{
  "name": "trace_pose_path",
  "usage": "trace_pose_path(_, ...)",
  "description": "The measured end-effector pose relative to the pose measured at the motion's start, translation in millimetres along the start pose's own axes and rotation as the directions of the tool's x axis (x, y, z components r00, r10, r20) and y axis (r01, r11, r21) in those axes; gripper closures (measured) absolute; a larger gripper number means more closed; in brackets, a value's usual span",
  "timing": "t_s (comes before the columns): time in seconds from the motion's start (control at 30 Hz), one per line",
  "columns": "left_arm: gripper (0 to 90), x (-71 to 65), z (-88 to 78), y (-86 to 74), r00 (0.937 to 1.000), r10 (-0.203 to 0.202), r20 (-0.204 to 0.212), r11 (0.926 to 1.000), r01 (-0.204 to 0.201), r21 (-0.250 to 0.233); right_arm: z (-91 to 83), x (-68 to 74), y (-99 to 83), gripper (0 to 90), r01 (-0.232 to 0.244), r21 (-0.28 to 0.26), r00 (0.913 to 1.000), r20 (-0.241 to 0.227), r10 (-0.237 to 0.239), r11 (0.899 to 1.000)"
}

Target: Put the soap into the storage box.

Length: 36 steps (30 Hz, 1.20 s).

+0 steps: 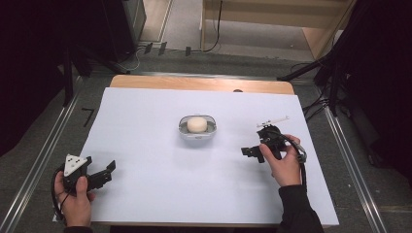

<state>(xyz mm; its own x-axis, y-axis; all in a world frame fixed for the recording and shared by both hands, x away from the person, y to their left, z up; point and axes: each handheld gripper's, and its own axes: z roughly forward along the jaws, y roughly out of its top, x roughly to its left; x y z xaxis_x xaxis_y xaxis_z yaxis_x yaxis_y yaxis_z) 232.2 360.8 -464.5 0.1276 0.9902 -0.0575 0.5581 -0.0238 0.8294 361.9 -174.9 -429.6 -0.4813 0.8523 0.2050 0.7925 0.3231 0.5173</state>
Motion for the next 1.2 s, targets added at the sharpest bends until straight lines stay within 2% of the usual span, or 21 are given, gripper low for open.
trace_pose_path(0.57,13.9,-0.7,0.5,0.0,1.0,0.005,-0.003,1.0,-0.005,0.003,-18.4,-26.8,-32.8,13.8,-0.063,-0.038,0.9978,0.019,0.064,0.997)
trace_pose_path(1.07,13.9,-0.4,0.6,0.2,1.0,0.005,-0.001,1.0,-0.005,0.005,-33.4,-49.0,-59.6,13.9,-0.084,-0.069,0.9957,0.032,0.087,0.994)
trace_pose_path(1.2,13.9,-0.8,0.8,0.1,1.0,0.004,-0.002,1.0,-0.004,0.006,-35.6,-53.7,-66.9,13.9,-0.087,-0.062,0.9953,0.037,0.09,0.994)
